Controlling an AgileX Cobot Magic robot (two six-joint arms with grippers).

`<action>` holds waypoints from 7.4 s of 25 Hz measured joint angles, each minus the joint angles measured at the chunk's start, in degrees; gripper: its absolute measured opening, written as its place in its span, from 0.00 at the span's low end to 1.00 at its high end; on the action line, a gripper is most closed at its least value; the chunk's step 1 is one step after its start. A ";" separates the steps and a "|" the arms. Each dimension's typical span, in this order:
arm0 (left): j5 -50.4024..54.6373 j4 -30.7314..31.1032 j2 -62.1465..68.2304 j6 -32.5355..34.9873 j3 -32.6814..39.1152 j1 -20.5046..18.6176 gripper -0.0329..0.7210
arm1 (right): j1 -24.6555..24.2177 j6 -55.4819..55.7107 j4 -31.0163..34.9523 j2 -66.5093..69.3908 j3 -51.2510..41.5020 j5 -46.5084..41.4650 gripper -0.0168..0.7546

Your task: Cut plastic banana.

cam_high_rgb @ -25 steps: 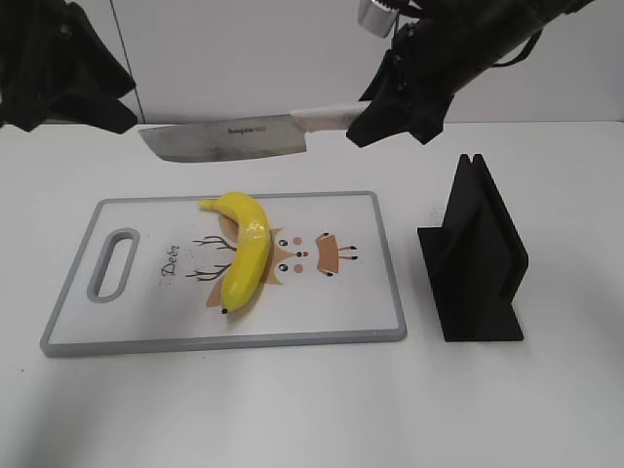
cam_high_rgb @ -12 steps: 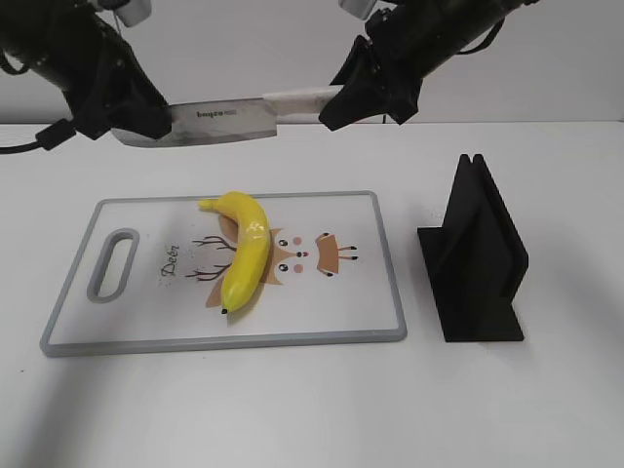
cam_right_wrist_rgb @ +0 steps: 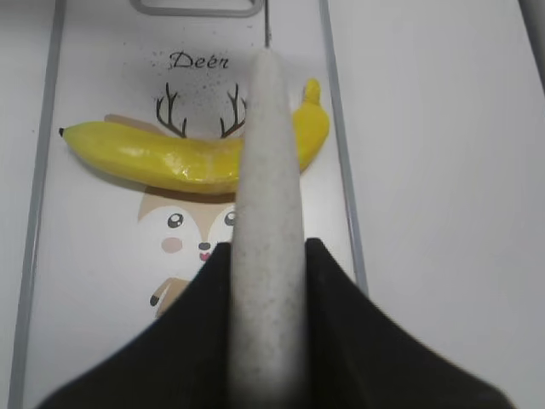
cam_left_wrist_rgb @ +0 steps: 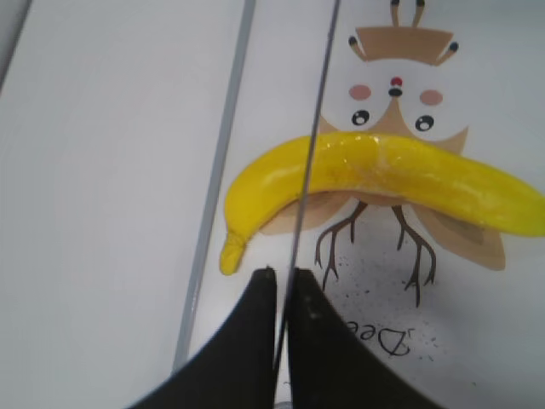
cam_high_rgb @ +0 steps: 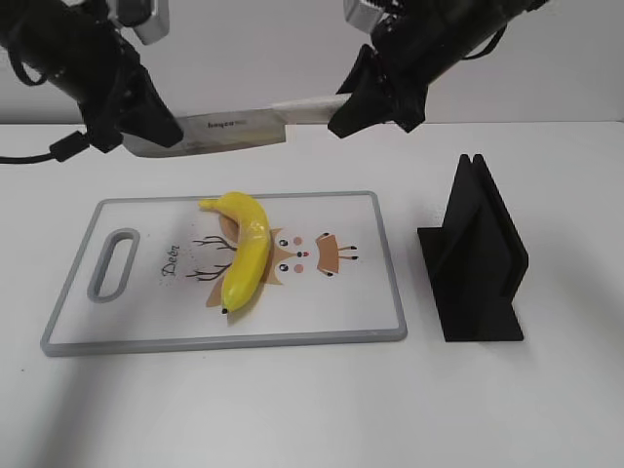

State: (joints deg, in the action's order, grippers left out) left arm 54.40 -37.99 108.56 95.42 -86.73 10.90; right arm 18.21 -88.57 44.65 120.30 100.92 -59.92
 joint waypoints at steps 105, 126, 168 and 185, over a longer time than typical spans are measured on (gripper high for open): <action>5.24 31.16 -75.32 -81.66 50.93 -6.23 0.77 | -0.06 100.32 -35.80 -39.64 -43.04 16.17 0.24; 8.96 30.79 -108.81 -81.66 58.61 -6.23 0.72 | -0.06 101.21 -35.96 -40.19 -51.78 25.05 0.24; 8.85 30.79 -108.81 -81.66 58.61 -6.23 0.68 | -0.06 100.93 -34.38 -42.04 -51.71 26.46 0.24; 8.78 30.95 -108.81 -81.66 58.61 -6.23 0.68 | -0.06 101.55 -35.80 -40.38 -51.71 24.71 0.24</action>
State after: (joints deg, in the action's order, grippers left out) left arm 63.18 -7.04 -0.25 13.76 -28.12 4.67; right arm 18.15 12.98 8.85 79.92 49.21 -35.22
